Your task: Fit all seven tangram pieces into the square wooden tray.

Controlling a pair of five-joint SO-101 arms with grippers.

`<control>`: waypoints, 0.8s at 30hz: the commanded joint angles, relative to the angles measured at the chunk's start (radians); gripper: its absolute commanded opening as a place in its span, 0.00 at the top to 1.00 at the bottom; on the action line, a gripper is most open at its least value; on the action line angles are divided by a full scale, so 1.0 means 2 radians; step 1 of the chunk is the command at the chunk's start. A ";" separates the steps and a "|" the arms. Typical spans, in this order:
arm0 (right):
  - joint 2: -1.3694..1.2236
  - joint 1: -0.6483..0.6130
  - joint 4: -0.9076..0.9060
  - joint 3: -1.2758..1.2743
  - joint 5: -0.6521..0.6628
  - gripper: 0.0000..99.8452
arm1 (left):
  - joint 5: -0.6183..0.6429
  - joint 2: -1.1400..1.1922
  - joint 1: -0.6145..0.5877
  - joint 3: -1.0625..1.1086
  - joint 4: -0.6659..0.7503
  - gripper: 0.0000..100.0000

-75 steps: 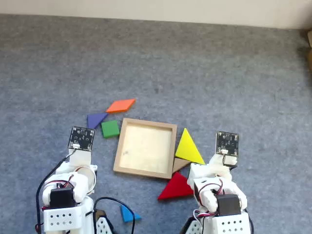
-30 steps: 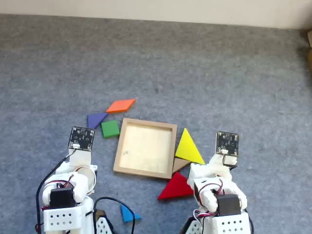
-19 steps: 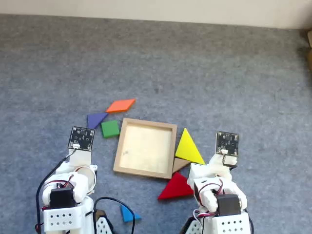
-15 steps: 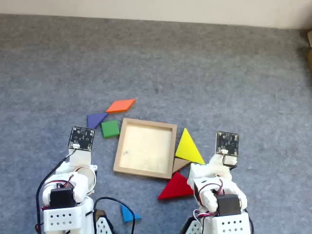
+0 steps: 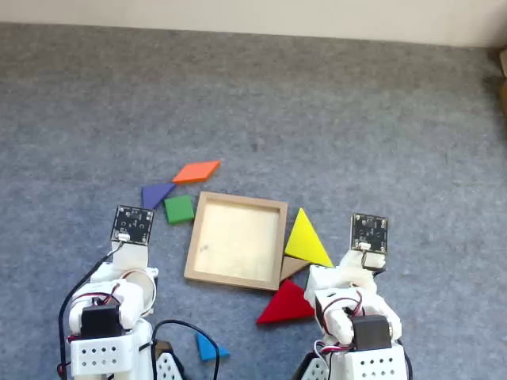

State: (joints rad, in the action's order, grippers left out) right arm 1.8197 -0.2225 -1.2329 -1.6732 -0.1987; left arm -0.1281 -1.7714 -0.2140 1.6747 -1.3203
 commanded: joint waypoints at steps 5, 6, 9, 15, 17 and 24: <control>0.004 0.003 -0.003 -0.045 0.004 0.99 | -0.003 -0.026 0.006 0.010 -0.003 0.99; 0.004 0.011 -0.006 -0.028 0.004 0.99 | -0.003 -0.026 0.006 0.010 -0.003 0.99; 0.003 0.021 -0.051 0.039 0.003 0.99 | -0.003 -0.026 0.006 0.010 -0.003 0.99; 0.000 0.022 -0.065 0.165 0.004 0.99 | -0.003 -0.026 0.006 0.010 -0.003 0.99; 0.000 0.022 -0.065 0.196 0.004 0.99 | -0.003 -0.026 0.006 0.010 -0.003 0.99; -0.030 0.023 -0.066 0.301 0.004 1.00 | -0.003 -0.026 0.006 0.010 -0.003 0.99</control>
State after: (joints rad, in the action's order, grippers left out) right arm 1.8274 -0.1872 -1.3602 -1.1945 -0.1972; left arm -0.1281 -1.7714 -0.2140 1.6747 -1.3203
